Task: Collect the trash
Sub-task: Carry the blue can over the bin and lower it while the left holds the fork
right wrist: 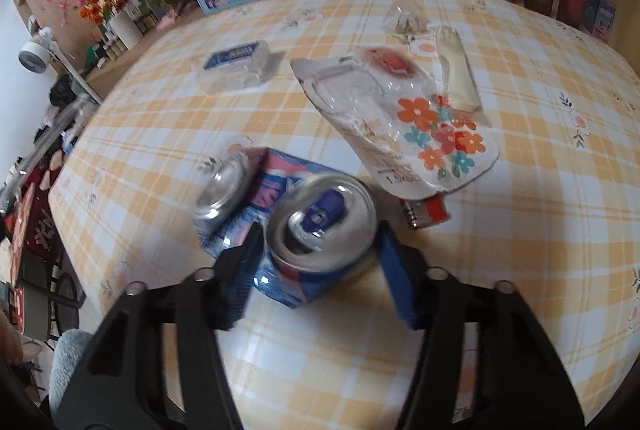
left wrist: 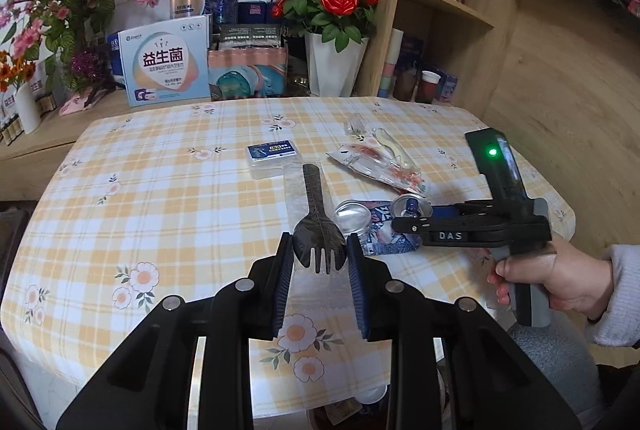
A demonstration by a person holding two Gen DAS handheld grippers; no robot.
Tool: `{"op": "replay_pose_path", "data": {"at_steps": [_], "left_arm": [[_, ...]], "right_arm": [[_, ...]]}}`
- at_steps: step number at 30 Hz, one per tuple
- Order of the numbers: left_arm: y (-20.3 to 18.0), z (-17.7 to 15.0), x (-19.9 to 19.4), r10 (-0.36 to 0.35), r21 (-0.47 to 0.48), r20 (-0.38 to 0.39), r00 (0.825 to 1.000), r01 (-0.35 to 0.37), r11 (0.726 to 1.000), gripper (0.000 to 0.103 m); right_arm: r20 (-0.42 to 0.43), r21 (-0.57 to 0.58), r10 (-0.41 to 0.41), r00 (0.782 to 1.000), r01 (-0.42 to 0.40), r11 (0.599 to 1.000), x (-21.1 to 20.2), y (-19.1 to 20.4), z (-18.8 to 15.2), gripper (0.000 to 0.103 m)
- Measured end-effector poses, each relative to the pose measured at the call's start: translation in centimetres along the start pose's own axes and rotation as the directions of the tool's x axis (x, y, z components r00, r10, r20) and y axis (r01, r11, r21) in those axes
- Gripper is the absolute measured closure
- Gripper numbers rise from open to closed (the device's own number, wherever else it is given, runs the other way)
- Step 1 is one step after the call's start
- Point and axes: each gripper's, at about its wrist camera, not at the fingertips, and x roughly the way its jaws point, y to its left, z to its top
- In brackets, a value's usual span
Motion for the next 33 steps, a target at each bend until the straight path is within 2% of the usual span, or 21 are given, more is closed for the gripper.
{"op": "replay_pose_path", "data": {"at_steps": [5, 12, 19, 33], "left_arm": [[-0.2, -0.4, -1.1, -0.012, -0.024, 0.018, 1.0, 0.013, 1.0, 0.077], [-1.1, -0.8, -2.3, -0.041, -0.059, 0.044, 0.998, 0.043, 0.997, 0.077], [-2.7, -1.4, -3.9, -0.055, -0.048, 0.066, 0.996, 0.059, 0.997, 0.077], [-4.3, -2.5, -7.9, -0.062, -0.043, 0.121, 0.991, 0.067, 0.997, 0.077]], "right_arm": [[0.022, -0.063, -0.015, 1.0, 0.017, 0.998, -1.5, 0.5, -1.4, 0.055], [0.086, -0.043, -0.007, 0.996, 0.011, 0.999, -5.2, 0.0, -3.6, 0.064], [0.142, -0.055, 0.002, 0.99, 0.006, 0.998, -8.4, 0.2, -4.9, 0.076], [0.228, -0.128, 0.057, 0.972, -0.028, 0.991, -14.3, 3.2, -7.1, 0.076]]}}
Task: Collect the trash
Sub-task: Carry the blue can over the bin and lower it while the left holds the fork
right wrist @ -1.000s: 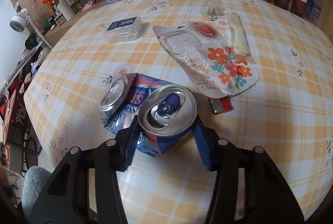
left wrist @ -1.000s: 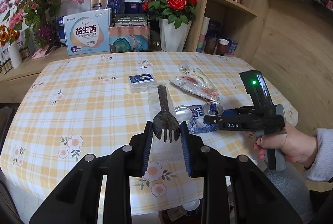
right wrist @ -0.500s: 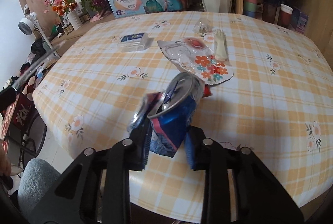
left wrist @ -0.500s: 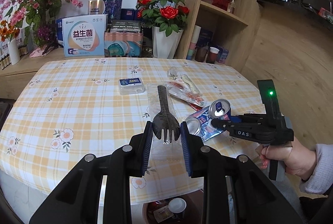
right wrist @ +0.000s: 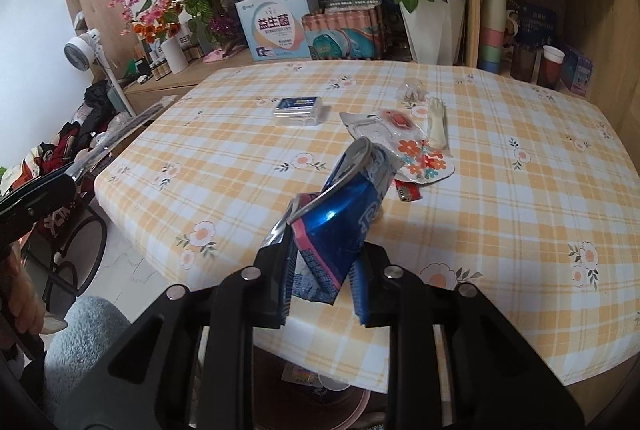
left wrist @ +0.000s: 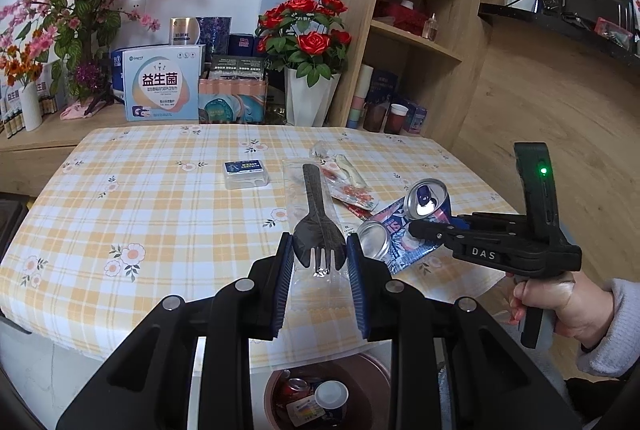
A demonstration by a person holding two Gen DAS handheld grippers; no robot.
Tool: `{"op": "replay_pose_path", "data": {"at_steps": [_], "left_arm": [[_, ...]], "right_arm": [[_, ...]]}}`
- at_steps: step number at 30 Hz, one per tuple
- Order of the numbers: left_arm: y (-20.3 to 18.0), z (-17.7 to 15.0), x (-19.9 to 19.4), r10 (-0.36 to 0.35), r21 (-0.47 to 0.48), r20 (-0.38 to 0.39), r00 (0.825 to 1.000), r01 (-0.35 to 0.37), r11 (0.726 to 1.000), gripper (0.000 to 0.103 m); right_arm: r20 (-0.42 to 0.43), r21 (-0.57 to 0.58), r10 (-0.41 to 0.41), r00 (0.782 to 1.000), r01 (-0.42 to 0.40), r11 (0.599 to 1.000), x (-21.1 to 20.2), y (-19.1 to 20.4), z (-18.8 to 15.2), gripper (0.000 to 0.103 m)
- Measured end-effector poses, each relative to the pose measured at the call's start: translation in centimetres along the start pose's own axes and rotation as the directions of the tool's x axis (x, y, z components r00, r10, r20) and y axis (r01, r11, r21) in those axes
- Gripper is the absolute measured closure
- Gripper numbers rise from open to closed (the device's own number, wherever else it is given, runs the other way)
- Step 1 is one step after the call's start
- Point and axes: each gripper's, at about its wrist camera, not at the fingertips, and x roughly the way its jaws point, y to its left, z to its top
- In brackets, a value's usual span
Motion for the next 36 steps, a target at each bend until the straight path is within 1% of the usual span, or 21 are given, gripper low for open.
{"op": "replay_pose_path", "data": {"at_steps": [6, 11, 16, 21, 27, 30, 36], "left_arm": [[-0.4, -0.9, -2.3, -0.008, -0.009, 0.017, 1.0, 0.009, 1.0, 0.077], [-0.8, -1.5, -4.2, -0.017, -0.018, 0.037, 0.999, 0.017, 1.0, 0.077], [-1.5, -2.1, -6.1, -0.024, -0.017, 0.057, 0.998, 0.025, 1.0, 0.077], [-1.9, -2.6, -7.2, -0.029, -0.013, 0.068, 0.997, 0.03, 0.999, 0.077], [-1.7, -2.7, -7.2, -0.03, -0.027, 0.067, 0.997, 0.032, 0.999, 0.077], [-1.6, -3.0, -6.7, -0.031, -0.034, 0.054, 0.998, 0.033, 0.999, 0.077], [-1.2, -3.6, -5.5, -0.034, -0.047, 0.02, 0.999, 0.035, 0.998, 0.077]], "right_arm": [[0.003, -0.051, 0.015, 1.0, -0.014, 0.999, -2.5, 2.2, -1.7, 0.076], [-0.02, -0.086, 0.027, 0.999, -0.029, 0.996, -4.3, 3.9, -3.6, 0.076], [-0.081, -0.11, 0.026, 0.996, -0.035, 0.993, -5.2, 5.3, -5.8, 0.076], [-0.123, -0.096, 0.034, 0.992, -0.046, 0.994, -5.3, 5.7, -7.2, 0.076], [-0.209, -0.093, 0.058, 0.976, -0.079, 0.992, -3.9, 6.1, -8.4, 0.076], [-0.249, -0.069, 0.095, 0.964, -0.115, 0.991, -2.7, 6.2, -9.0, 0.076], [-0.311, -0.053, 0.133, 0.941, -0.156, 0.986, -0.4, 6.8, -10.2, 0.07]]}}
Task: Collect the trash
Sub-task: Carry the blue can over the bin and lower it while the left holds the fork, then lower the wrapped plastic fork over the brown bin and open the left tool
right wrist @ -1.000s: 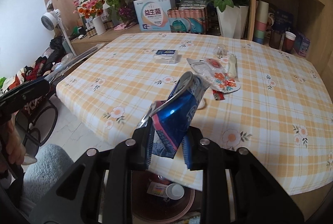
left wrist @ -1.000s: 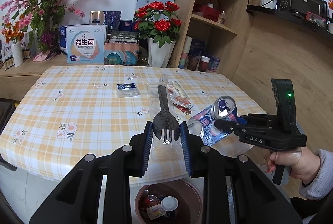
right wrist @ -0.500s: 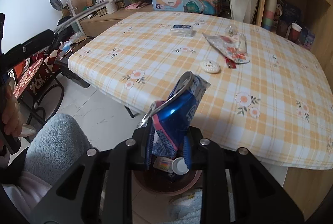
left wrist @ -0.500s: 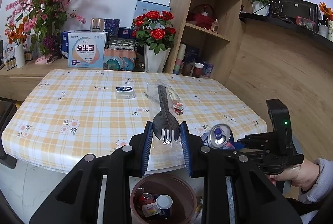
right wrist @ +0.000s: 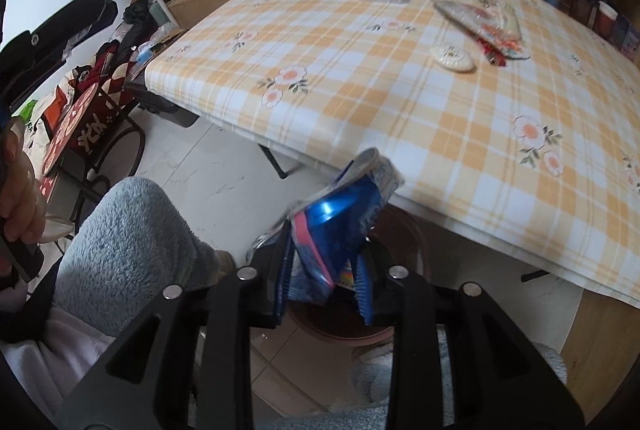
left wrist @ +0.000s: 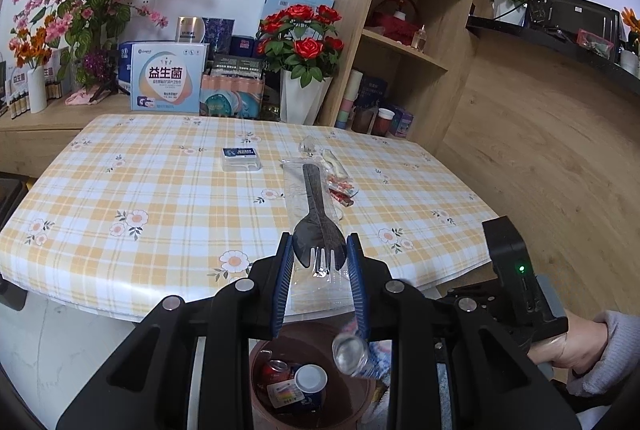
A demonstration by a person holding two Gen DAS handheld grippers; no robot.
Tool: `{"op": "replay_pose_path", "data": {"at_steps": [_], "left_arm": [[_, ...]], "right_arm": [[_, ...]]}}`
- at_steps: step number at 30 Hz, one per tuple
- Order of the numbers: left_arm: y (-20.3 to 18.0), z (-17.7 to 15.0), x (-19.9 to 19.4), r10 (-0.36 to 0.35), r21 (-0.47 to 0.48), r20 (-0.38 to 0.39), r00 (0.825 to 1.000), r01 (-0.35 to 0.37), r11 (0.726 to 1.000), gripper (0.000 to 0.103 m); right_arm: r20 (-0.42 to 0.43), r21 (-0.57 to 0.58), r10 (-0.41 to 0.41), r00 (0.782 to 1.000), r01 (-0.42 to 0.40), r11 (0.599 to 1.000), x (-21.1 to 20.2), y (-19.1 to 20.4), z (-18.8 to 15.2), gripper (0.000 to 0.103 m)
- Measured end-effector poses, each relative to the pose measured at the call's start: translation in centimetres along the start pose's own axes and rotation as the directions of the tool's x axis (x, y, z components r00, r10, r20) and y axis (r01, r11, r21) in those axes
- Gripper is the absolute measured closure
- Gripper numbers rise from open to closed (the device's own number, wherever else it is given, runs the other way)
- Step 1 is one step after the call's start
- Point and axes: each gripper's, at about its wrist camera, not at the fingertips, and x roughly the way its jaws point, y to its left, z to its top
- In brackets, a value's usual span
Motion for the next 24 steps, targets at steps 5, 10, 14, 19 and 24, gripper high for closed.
{"op": "replay_pose_path", "data": {"at_steps": [5, 10, 14, 19, 24], "left_arm": [[0.5, -0.3, 0.7, -0.001, -0.012, -0.018, 1.0, 0.001, 1.0, 0.077], [0.4, -0.5, 1.2, -0.011, -0.013, -0.032, 0.999, 0.011, 1.0, 0.077], [0.1, -0.6, 1.4, -0.019, -0.007, -0.041, 0.999, 0.018, 1.0, 0.077], [-0.4, -0.8, 1.7, -0.029, 0.006, -0.054, 0.998, 0.029, 1.0, 0.077], [-1.3, -1.3, 2.1, -0.047, 0.028, -0.078, 0.996, 0.049, 0.998, 0.077]], "right_arm": [[0.015, 0.024, 0.002, 1.0, -0.002, 1.0, 0.3, -0.4, 0.3, 0.047], [0.118, 0.049, -0.063, 0.991, 0.057, 0.997, -1.9, -1.4, 1.1, 0.015], [0.191, 0.062, -0.111, 0.975, 0.101, 0.993, -4.1, -2.1, 1.9, 0.006], [0.285, 0.076, -0.198, 0.938, 0.184, 0.98, -7.2, -2.9, 3.0, 0.006], [0.366, 0.122, -0.256, 0.895, 0.227, 0.966, -9.7, -3.7, 3.4, 0.006]]}}
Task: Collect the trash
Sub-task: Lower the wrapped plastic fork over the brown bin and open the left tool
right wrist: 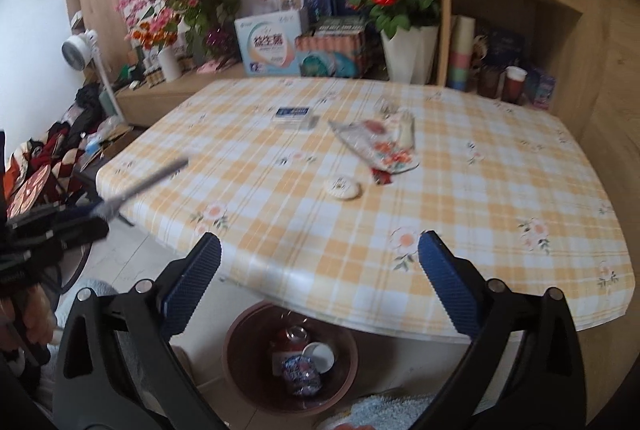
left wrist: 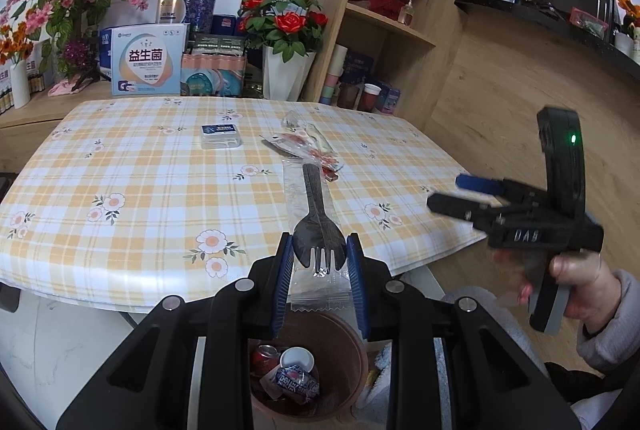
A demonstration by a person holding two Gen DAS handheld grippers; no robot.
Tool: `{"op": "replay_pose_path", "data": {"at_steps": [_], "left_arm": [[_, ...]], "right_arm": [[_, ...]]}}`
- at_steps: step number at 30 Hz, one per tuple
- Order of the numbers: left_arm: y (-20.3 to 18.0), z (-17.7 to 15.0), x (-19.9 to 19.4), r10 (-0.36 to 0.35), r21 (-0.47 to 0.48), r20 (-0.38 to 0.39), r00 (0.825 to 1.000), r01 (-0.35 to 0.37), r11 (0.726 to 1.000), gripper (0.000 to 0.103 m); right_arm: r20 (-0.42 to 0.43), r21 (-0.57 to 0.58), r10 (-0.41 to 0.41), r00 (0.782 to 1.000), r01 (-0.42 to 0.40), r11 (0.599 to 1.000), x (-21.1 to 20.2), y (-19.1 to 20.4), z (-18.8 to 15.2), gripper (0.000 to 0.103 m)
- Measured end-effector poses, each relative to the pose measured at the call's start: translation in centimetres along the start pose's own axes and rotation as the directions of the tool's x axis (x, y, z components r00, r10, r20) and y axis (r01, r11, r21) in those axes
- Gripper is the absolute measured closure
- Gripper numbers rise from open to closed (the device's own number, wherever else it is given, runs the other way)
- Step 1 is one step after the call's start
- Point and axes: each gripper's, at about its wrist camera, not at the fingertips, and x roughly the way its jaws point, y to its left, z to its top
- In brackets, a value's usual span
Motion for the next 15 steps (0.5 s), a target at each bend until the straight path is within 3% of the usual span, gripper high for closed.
{"op": "replay_pose_path", "data": {"at_steps": [5, 15], "left_arm": [[-0.9, -0.4, 0.6, -0.024, 0.027, -0.031, 0.999, 0.024, 0.999, 0.077], [-2.2, -1.2, 2.3, -0.049, 0.071, -0.1, 0.994, 0.056, 0.996, 0.076]], "right_arm": [[0.071, 0.008, -0.008, 0.997, 0.007, 1.0, -1.5, -0.8, 0.6, 0.006], [0.095, 0.031, -0.022, 0.995, 0.019, 0.999, -2.3, -2.1, 0.6, 0.006]]}}
